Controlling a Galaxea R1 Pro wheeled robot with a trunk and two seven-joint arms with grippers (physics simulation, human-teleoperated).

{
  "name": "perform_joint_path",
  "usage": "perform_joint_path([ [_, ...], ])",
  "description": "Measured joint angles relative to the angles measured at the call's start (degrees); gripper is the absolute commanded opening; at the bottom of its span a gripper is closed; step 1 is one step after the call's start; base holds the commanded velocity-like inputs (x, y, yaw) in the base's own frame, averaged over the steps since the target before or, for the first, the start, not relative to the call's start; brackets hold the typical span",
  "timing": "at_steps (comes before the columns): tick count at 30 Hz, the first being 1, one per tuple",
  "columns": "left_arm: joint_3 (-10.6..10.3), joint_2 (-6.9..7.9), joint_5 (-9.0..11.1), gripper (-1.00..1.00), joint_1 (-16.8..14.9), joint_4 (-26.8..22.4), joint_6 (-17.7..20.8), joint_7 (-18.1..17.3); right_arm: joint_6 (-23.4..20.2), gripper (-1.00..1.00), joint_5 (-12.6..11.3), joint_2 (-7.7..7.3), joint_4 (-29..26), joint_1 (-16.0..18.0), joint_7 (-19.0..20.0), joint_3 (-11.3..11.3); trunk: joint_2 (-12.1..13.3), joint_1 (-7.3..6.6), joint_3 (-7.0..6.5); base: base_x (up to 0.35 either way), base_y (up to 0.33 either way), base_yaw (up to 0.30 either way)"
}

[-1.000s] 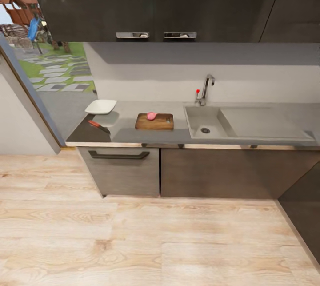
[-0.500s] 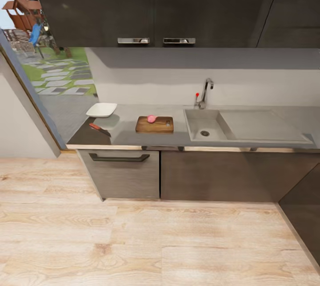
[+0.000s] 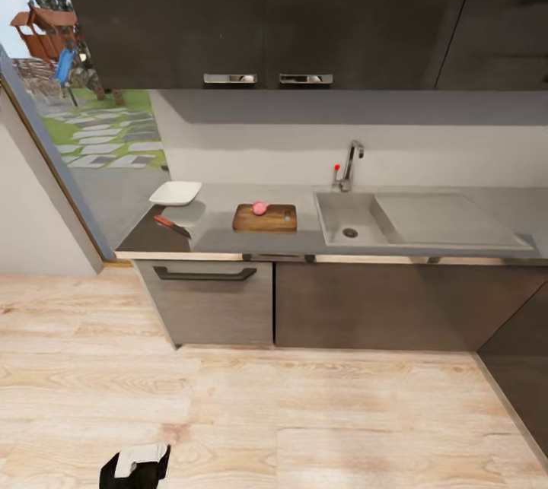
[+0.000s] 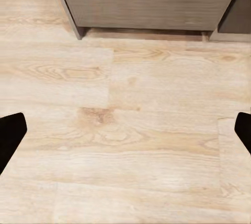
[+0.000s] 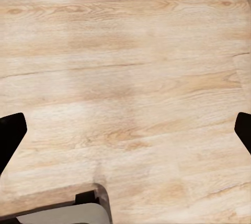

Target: In the kitchen, take the Vidalia onion out of the sink, dice it on the chopping board with the paring knife, put the diced onion into the bowl on the countertop, then place both the paring knife and the chopping board into the sink.

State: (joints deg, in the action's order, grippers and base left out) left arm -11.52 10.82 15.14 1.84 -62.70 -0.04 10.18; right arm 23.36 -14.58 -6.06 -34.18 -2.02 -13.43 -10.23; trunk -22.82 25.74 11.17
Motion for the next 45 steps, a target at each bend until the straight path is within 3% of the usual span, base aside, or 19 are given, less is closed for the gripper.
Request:
perform_joint_path([
  [4, 0.4, 0.35, -0.1, 1.00, 0.0, 8.7, -1.4, -6.3, 0.0, 1.00, 0.0, 0.00, 0.0, 0.0, 0.0, 0.0, 0.0, 0.00, -0.29, 0.000, 0.000, 0.000],
  [5, 0.4, 0.28, -0.1, 1.00, 0.0, 13.9, -4.0, -10.0, 0.0, 1.00, 0.0, 0.02, 0.0, 0.0, 0.0, 0.0, 0.0, 0.00, -0.33, 0.000, 0.000, 0.000],
  [7, 0.6, -0.49, -0.2, 1.00, 0.0, 20.6, -8.7, -12.0, 0.0, 1.00, 0.0, 0.01, 0.0, 0.0, 0.0, 0.0, 0.0, 0.00, -0.41, 0.000, 0.000, 0.000],
  [8, 0.9, -2.60, -0.3, 1.00, 0.1, 26.9, -15.4, -12.7, 0.1, 1.00, 0.0, 0.02, 0.0, 0.0, 0.0, 0.0, 0.0, 0.00, -0.42, 0.000, 0.000, 0.000],
  [10, 1.0, -3.48, -0.3, 1.00, 0.0, 29.8, -18.1, -12.8, 0.1, 1.00, 0.0, 0.02, 0.0, 0.0, 0.0, 0.0, 0.0, 0.00, -0.44, 0.000, 0.000, 0.000],
  [28, 1.0, -3.99, -0.3, 1.00, 0.0, 31.7, -20.2, -13.0, 0.1, 1.00, 0.0, 0.09, 0.0, 0.0, 0.0, 0.0, 0.0, 0.00, -0.50, 0.000, 0.000, 0.000],
  [45, 1.0, -3.94, -0.3, 1.00, 0.0, 32.1, -20.3, -13.1, 0.1, 1.00, 0.0, 0.09, 0.0, 0.0, 0.0, 0.0, 0.0, 0.00, -1.84, -0.009, 0.000, 0.000],
])
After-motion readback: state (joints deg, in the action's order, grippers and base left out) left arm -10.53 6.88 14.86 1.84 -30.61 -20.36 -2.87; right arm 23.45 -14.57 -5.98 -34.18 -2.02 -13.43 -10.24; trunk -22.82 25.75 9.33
